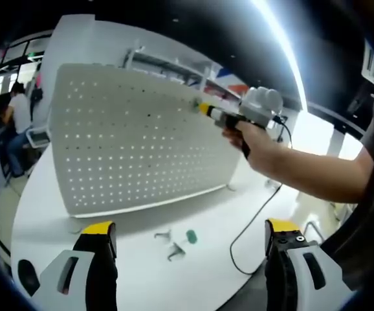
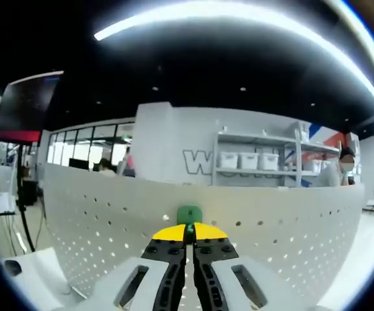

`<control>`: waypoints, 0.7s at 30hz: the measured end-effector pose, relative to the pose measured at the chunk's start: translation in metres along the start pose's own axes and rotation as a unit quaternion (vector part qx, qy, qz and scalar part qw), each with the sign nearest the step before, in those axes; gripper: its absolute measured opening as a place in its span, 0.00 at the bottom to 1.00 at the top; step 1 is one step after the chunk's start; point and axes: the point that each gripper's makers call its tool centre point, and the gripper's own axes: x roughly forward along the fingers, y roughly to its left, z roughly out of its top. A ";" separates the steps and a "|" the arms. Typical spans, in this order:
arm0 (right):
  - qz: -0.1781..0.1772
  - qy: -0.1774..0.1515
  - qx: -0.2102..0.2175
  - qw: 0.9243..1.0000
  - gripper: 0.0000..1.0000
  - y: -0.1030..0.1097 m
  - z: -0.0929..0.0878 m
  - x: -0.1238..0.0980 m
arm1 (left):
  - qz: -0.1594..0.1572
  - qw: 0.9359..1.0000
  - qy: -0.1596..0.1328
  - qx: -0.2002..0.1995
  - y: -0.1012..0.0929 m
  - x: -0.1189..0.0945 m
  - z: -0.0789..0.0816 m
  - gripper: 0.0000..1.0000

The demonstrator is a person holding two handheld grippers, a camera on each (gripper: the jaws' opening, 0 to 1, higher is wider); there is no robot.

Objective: Insert the hook assembly into the mounting plate slot until the hook locks in place.

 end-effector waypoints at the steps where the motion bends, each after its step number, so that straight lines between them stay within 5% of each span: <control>1: 0.005 -0.004 0.004 1.000 0.00 0.002 0.000 0.001 | -0.001 1.000 0.002 -0.001 0.000 0.000 -0.001 0.96; 21: -0.003 0.000 0.001 1.000 0.00 0.000 -0.013 0.007 | 0.000 1.000 0.006 -0.003 0.003 0.005 -0.001 0.96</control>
